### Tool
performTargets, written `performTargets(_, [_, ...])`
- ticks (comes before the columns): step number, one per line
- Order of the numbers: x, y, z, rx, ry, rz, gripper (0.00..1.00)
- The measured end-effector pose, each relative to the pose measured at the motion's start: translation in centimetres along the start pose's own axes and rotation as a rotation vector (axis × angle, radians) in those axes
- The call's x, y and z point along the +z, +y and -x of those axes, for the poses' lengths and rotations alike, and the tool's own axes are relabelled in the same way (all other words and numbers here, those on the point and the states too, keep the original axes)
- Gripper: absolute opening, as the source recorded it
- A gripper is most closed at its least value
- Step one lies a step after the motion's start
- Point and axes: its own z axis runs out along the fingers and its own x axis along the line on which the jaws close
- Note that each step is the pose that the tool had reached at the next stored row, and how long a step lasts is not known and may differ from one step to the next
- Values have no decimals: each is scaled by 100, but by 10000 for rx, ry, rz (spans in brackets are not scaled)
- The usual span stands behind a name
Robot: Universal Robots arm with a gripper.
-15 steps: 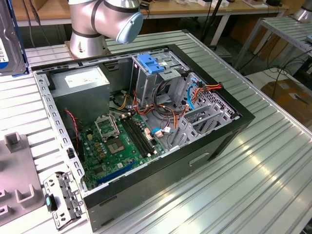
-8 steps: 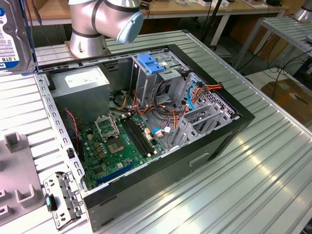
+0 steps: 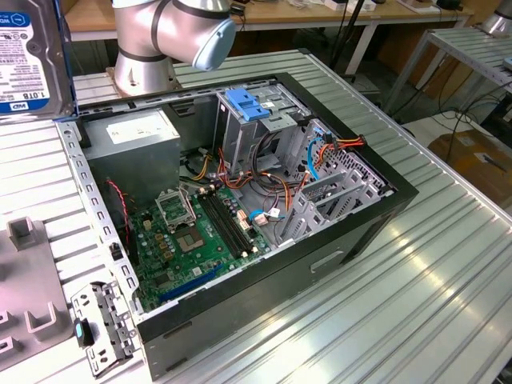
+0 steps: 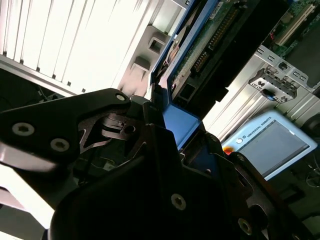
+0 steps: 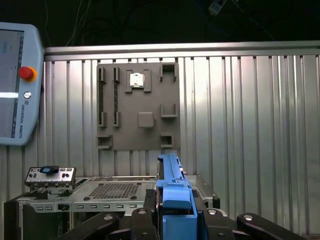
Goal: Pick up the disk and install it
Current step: 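Pick up the disk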
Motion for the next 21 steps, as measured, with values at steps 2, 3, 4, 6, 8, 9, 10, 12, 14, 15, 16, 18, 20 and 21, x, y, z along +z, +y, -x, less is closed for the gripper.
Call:
performTargets(2, [1,-50,2,0,0,1,37])
performTargets(3, [3,-89,3,0,0,-1,37])
performTargets(4, [4,-119,3,0,-1,-1,37])
performTargets(6, [4,-155,4,0,0,-1,37])
performTargets(8, [5,-196,5,0,0,0,37])
performTargets(9, [6,-214,6,0,-1,0,37])
performTargets(10, [6,-233,7,1,0,0,37])
performTargets(12, [7,-276,8,0,0,0,37])
performTargets(14, [9,-322,9,0,0,0,37])
performTargets(15, [10,-344,9,0,0,0,37])
performTargets(16, [10,-360,10,0,0,0,37])
performTargets(18, [11,-398,11,0,0,0,37])
performTargets(20, [12,-434,12,0,0,0,37])
performTargets(21, [13,-453,13,0,0,0,37])
